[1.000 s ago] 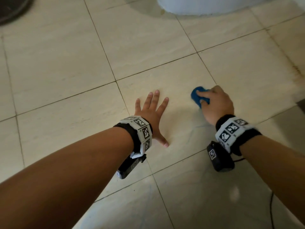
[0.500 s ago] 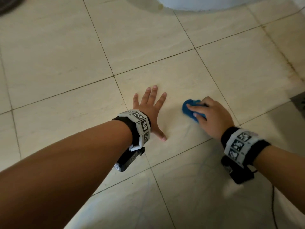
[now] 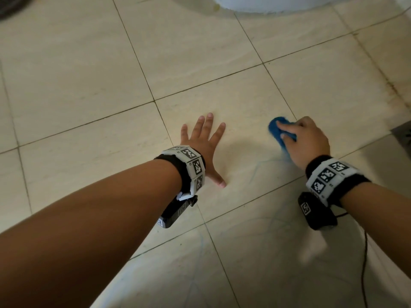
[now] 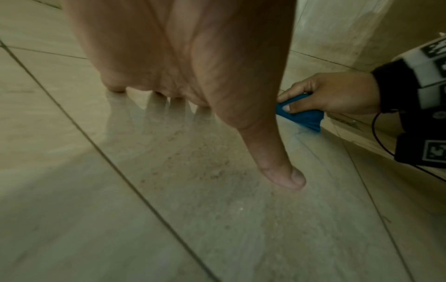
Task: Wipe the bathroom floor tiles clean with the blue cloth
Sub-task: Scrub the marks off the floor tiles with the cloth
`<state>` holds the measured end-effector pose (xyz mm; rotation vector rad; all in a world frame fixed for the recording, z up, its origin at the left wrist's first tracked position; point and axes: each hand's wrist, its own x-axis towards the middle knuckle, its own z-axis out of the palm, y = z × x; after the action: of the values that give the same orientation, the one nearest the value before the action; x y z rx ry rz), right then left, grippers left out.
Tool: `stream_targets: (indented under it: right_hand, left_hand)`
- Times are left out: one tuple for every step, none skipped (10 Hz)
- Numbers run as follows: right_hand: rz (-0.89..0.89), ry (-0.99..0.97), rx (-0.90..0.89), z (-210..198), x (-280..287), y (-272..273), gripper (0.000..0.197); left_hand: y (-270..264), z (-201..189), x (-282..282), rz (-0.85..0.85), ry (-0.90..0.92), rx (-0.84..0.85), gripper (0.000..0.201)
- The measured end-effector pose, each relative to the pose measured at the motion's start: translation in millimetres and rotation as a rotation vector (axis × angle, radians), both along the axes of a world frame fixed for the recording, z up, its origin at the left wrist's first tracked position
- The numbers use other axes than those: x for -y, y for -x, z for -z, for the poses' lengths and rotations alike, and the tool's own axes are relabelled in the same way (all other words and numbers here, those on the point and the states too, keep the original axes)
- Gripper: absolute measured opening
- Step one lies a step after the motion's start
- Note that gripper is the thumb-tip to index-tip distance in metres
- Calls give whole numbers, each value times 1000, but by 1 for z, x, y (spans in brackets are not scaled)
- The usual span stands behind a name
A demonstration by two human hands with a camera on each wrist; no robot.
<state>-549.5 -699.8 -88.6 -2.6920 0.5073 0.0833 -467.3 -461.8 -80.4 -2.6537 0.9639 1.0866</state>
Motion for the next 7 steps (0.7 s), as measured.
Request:
stream_targets:
  right_hand:
    - [-168,78,-23,-1,-25,14,36]
    - [-516,10,-8,-2,-59,36,34]
    - [-502,18,-47,-2,-39,15,33]
    - [-131,30,6,2,-21,-1,34]
    - [-414,15,-46,-5,-64,25,34]
    - [-703,-62,-99,-9,-78,45,28]
    - [-346,33,-53,-3,-39,12,34]
  left_hand:
    - [1,0,0,5,-4,4,149]
    - [-1,1,1,6,-11,17,149]
    - [1,-1,1,7,-18,11,149]
    - [1,-2,0,9,-5,12,148]
    - [1,1,-2,11,2,31,148]
    - [1,1,-1,10,-6,28,148]
    - [0,1,-1,9,-3,17,148]
